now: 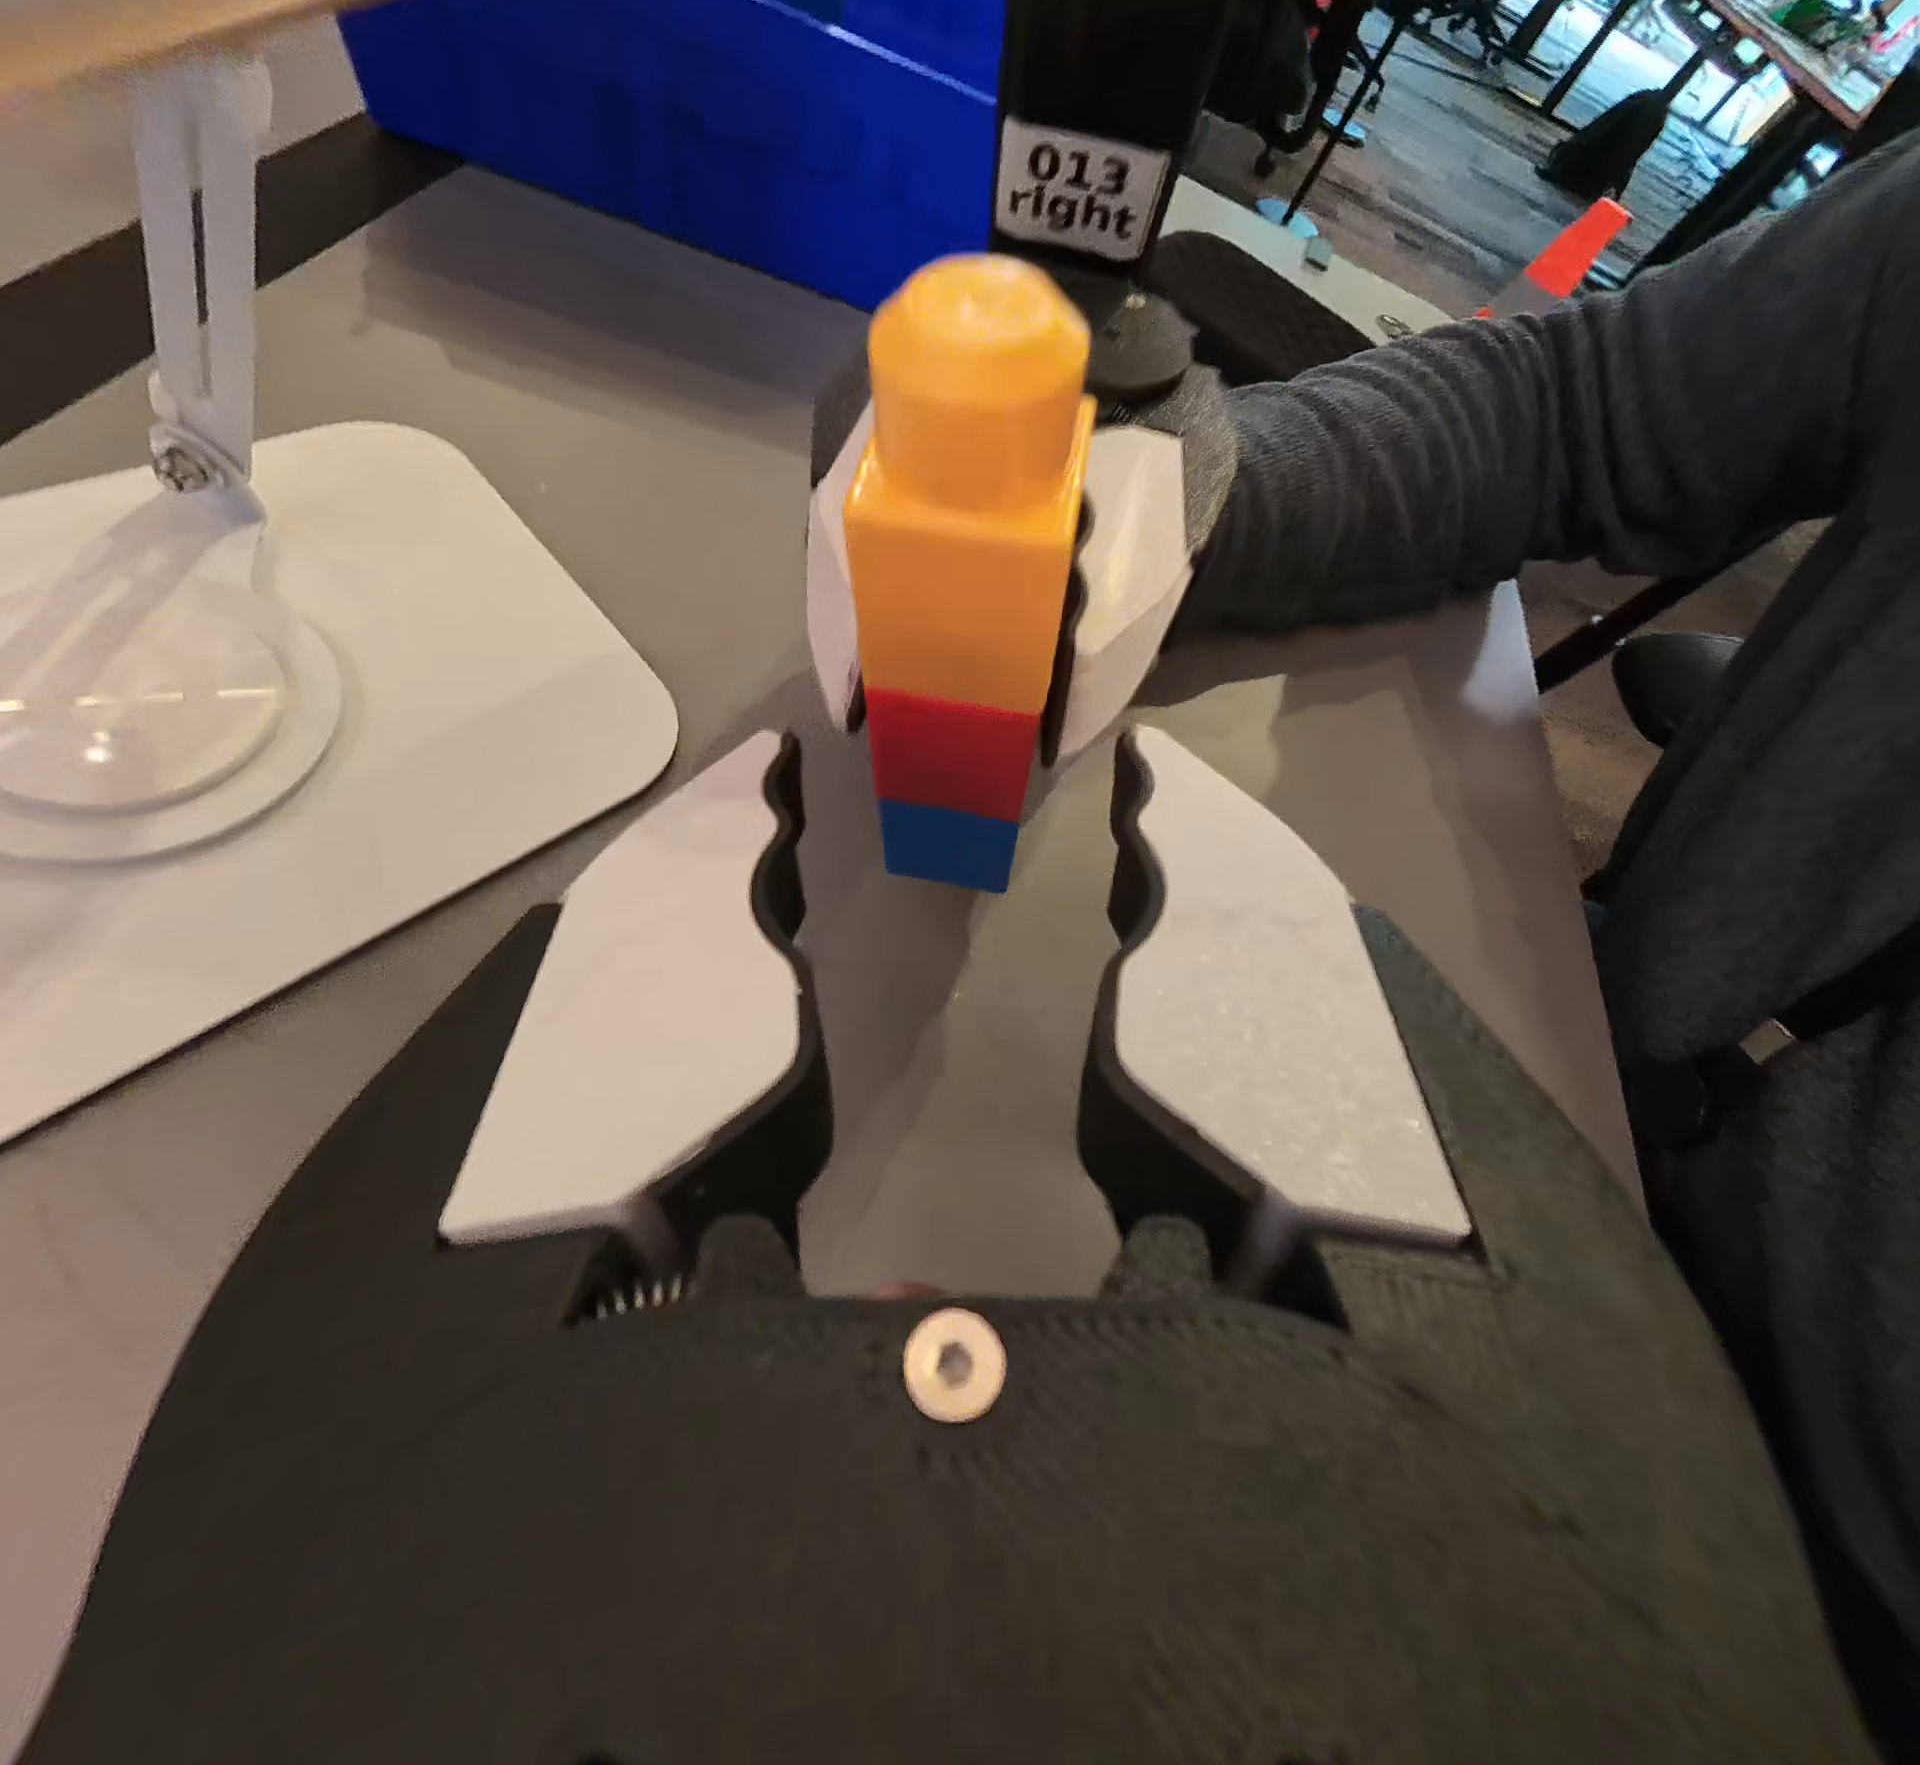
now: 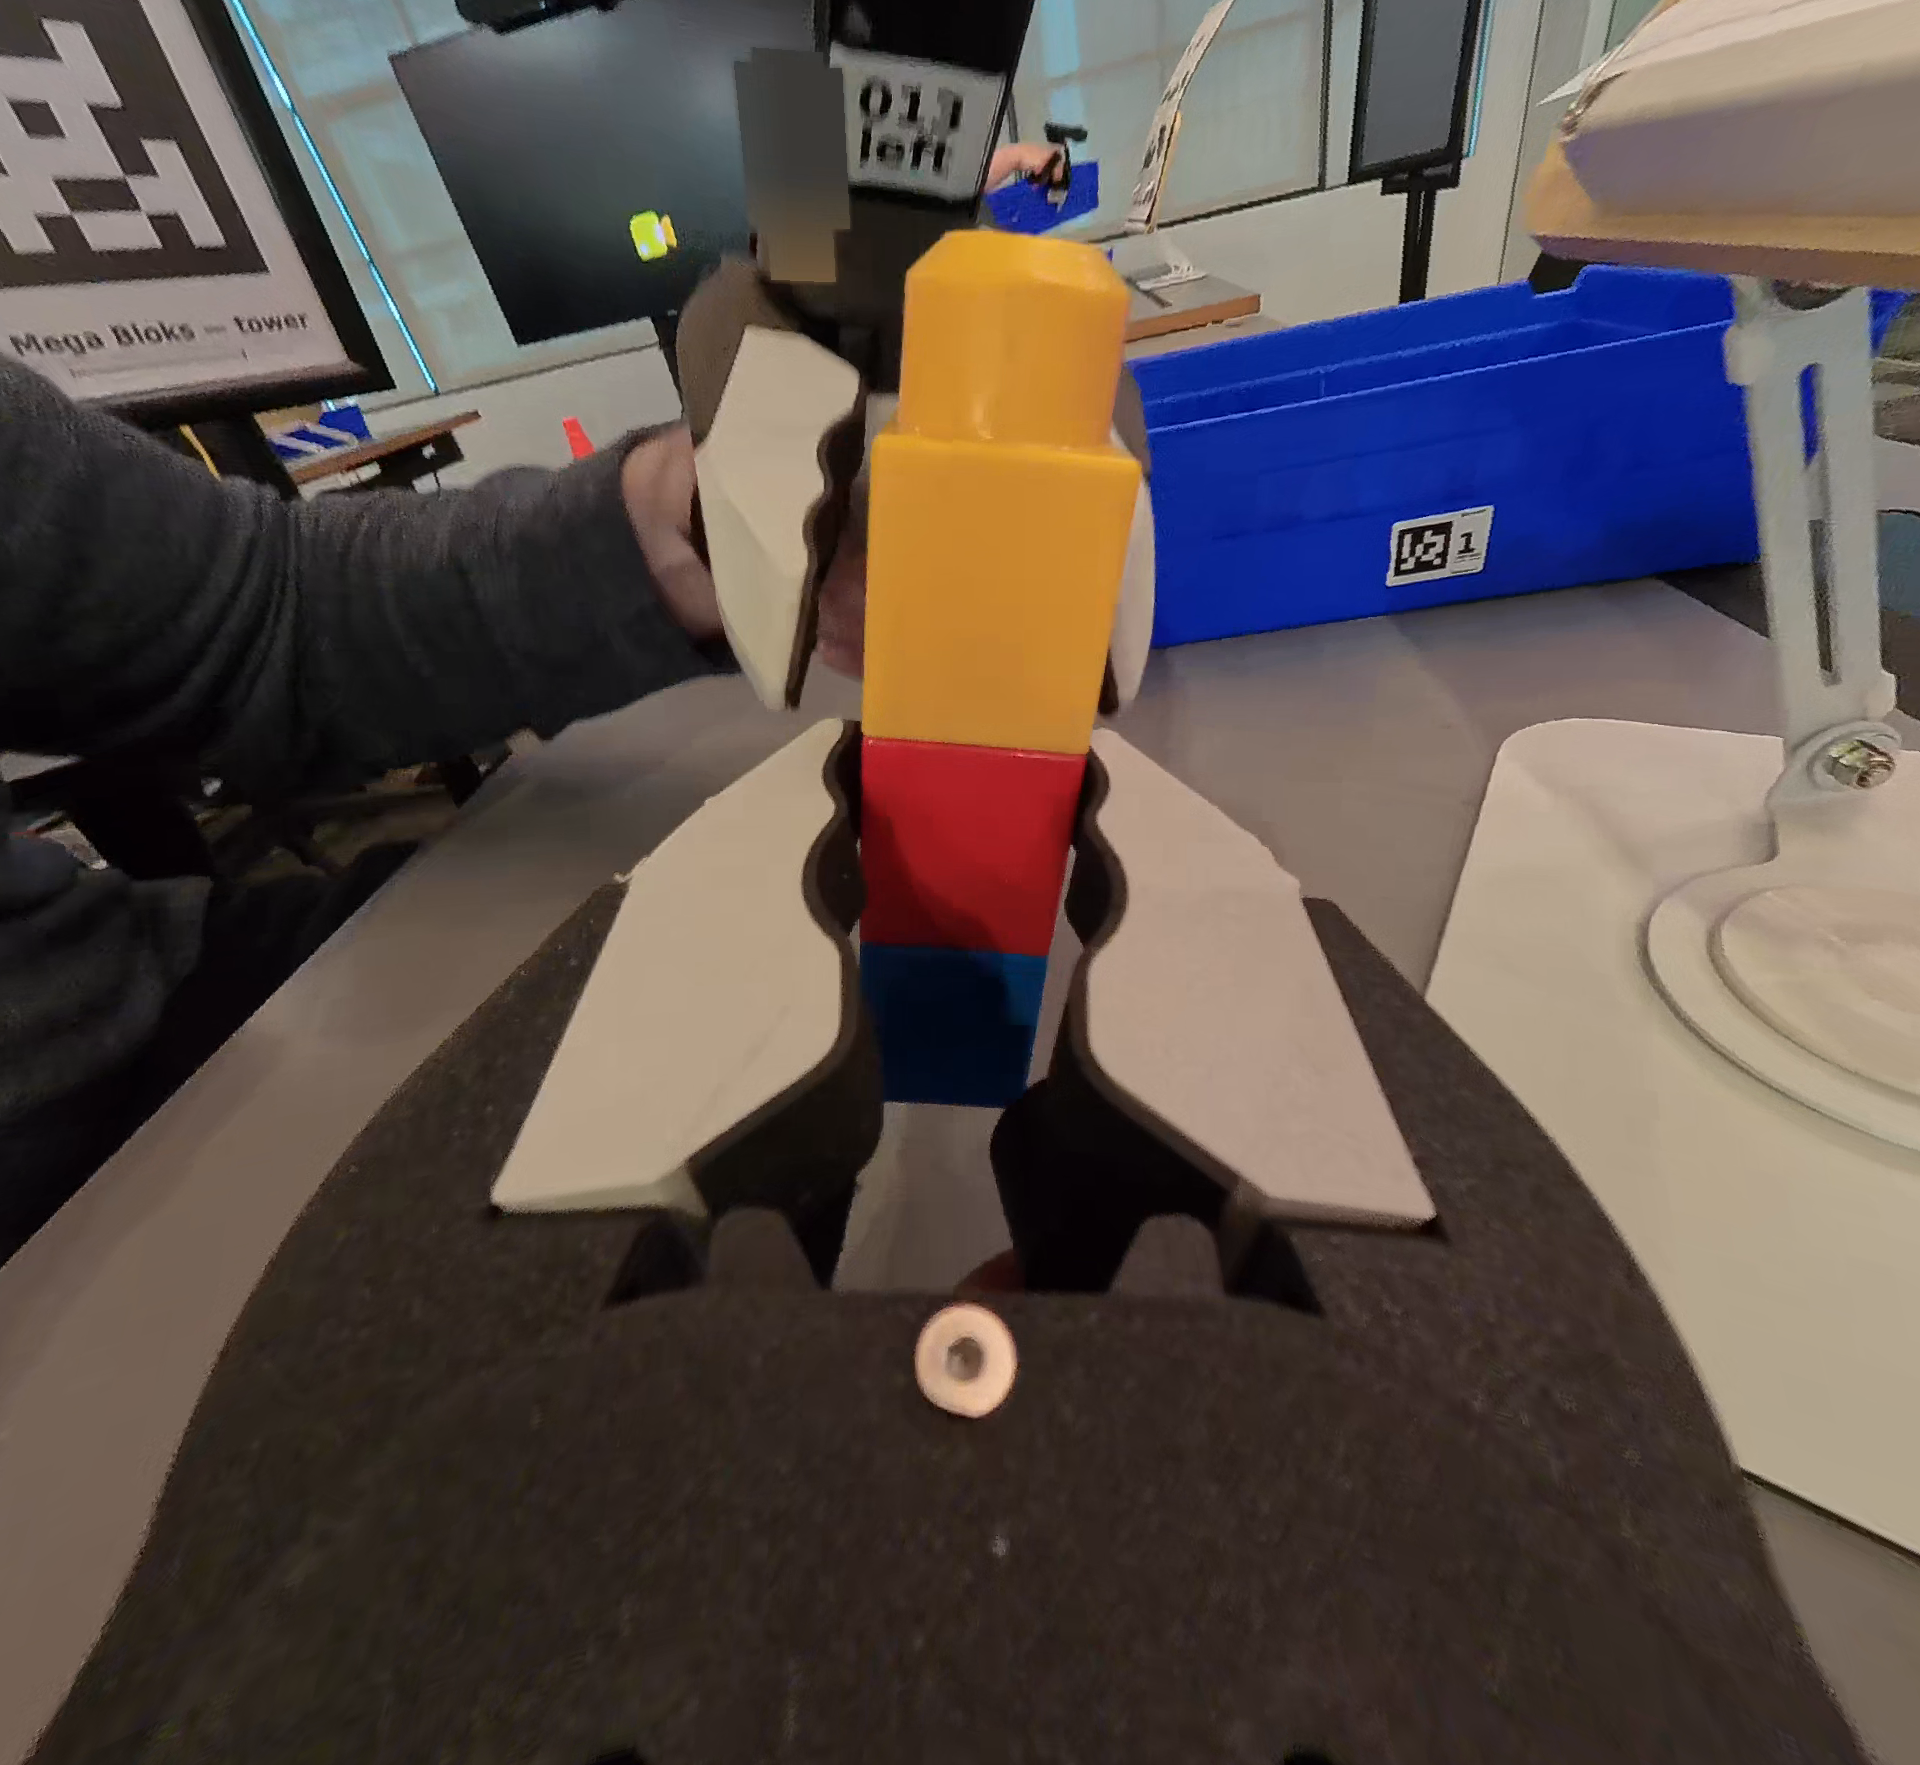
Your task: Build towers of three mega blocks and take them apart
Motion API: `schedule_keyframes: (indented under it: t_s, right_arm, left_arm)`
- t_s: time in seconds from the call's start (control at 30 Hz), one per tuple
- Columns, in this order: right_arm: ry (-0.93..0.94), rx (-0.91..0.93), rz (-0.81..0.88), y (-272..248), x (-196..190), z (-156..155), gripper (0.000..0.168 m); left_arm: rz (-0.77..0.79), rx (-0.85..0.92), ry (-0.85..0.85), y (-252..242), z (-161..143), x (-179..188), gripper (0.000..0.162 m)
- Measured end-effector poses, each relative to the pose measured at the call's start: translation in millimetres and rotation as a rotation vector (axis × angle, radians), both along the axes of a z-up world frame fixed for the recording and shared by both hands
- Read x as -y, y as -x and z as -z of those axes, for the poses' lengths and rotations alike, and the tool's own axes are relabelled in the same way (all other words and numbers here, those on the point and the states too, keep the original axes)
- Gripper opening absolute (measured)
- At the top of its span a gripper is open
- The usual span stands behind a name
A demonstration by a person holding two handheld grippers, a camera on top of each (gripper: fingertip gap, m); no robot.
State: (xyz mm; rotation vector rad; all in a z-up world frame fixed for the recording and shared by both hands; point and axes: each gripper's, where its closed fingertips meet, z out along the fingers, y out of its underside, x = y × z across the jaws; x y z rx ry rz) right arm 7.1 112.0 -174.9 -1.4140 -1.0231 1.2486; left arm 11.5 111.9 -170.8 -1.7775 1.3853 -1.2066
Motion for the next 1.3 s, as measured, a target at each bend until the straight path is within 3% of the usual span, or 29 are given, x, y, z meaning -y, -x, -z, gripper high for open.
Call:
schedule_keyframes:
  t_s: [0.2,0.27,0.4,0.67,0.83,0.97,1.07,1.13,1.3]
  right_arm:
    - [0.022,-0.058,0.014,-5,-4,-6,0.036]
    - [0.022,-0.073,0.010,-5,-4,-8,0.036]
    - [0.023,-0.084,0.000,-5,-2,-10,0.036]
    - [0.013,-0.069,-0.022,-5,0,-12,0.037]
    - [-0.041,-0.013,-0.015,-17,-6,-24,0.051]
    - [-0.069,0.035,-0.051,-26,-4,-36,0.053]
    - [-0.067,0.086,-0.089,-26,1,-37,0.049]
    - [-0.057,0.117,-0.101,-25,3,-35,0.036]
    - [-0.051,0.164,-0.103,-27,3,-31,0.036]
  left_arm:
    - [-0.021,-0.012,0.062,-18,29,10,0.064]
    - [-0.012,-0.016,0.069,-24,35,15,0.060]
    - [-0.029,0.001,0.068,-29,38,12,0.038]
    - [0.000,-0.032,0.055,-27,36,15,0.036]
    - [0.005,-0.160,-0.019,-17,43,13,0.036]
    - [0.019,-0.260,-0.071,-12,49,14,0.036]
    - [0.044,-0.301,-0.090,-14,54,18,0.036]
    - [0.057,-0.313,-0.088,-16,56,21,0.036]
    - [0.041,-0.319,-0.096,-17,59,18,0.036]
